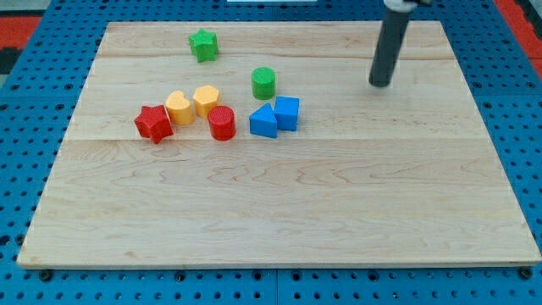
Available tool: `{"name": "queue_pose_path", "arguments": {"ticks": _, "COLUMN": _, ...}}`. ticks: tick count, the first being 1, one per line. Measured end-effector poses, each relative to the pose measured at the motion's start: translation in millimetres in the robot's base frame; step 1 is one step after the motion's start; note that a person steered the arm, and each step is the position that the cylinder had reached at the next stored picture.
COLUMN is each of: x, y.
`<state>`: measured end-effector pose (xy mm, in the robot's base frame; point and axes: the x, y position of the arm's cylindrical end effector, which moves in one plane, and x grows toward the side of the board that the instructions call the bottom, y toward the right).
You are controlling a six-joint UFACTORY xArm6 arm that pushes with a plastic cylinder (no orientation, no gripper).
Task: Push the blue blocks near to the green circle
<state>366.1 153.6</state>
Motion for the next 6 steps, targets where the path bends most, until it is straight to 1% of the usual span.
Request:
{"name": "queue_pose_path", "arguments": {"ticks": 1, "x": 39.3, "y": -45.2}}
{"name": "queue_pose_path", "arguments": {"ticks": 2, "x": 102.6, "y": -62.1}}
{"name": "queue_pose_path", "arguments": {"ticks": 3, "x": 135.4, "y": -106.7}}
{"name": "queue_pose_path", "arguments": {"ticks": 4, "x": 81.5, "y": -139.1}}
{"name": "queue_pose_path", "arguments": {"ticks": 5, "x": 22.3, "y": -150.0}}
{"name": "queue_pose_path", "arguments": {"ticks": 6, "x": -5.0, "y": -141.7}}
